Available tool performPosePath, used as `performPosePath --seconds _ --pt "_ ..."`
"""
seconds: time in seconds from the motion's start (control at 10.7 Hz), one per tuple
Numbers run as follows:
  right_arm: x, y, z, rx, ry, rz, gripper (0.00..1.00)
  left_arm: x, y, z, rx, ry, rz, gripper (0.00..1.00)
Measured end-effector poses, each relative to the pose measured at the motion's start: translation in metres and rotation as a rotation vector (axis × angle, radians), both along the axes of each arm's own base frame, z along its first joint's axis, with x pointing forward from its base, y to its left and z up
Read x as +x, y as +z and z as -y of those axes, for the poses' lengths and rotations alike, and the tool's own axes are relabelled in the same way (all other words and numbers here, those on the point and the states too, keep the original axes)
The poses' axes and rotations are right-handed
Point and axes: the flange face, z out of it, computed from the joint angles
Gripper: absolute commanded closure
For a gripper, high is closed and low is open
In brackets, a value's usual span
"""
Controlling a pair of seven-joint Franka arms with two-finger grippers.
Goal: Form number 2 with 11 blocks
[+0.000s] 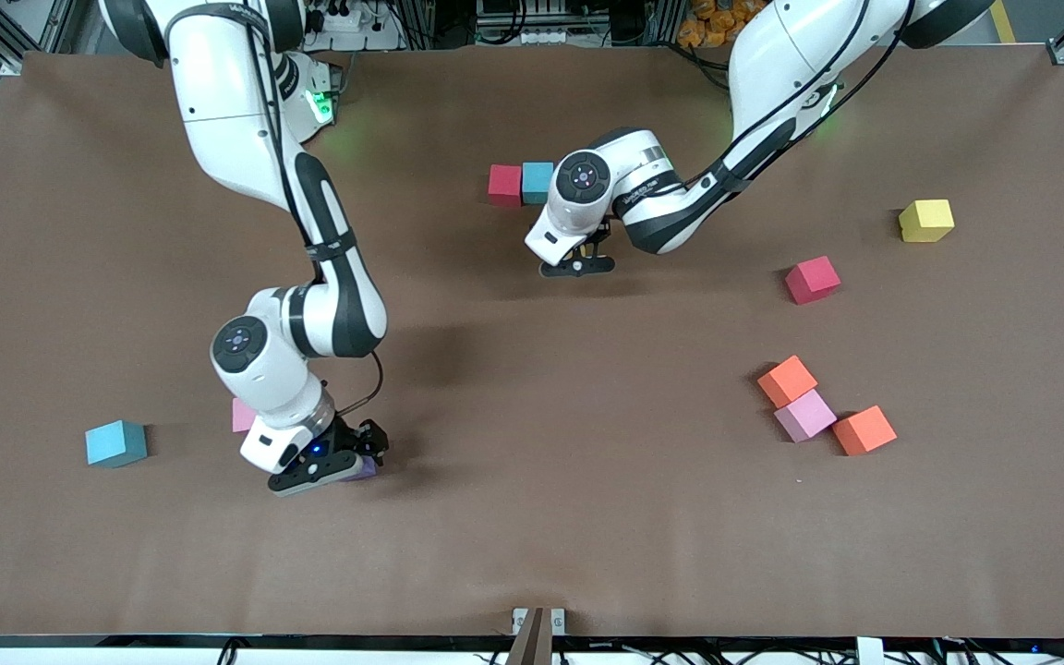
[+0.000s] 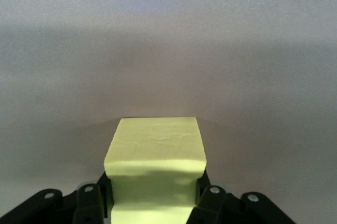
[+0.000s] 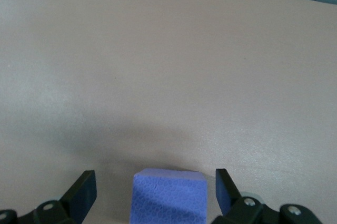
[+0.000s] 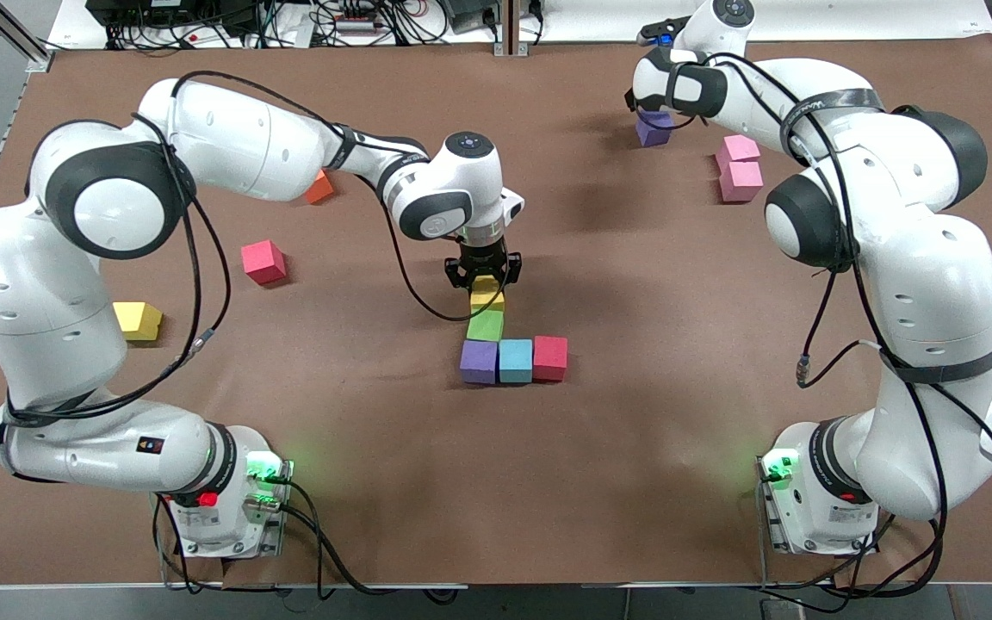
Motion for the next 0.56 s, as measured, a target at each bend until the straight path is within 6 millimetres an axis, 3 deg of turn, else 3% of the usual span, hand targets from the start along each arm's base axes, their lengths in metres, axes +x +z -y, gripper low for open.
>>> performPosePath --seconds 0.56 --pt "-0.003 -0.022 -0.001 -0.002 -0.012 -0.018 0.0 -0.006 0.0 0.0 0.005 -0.043 0.031 0.79"
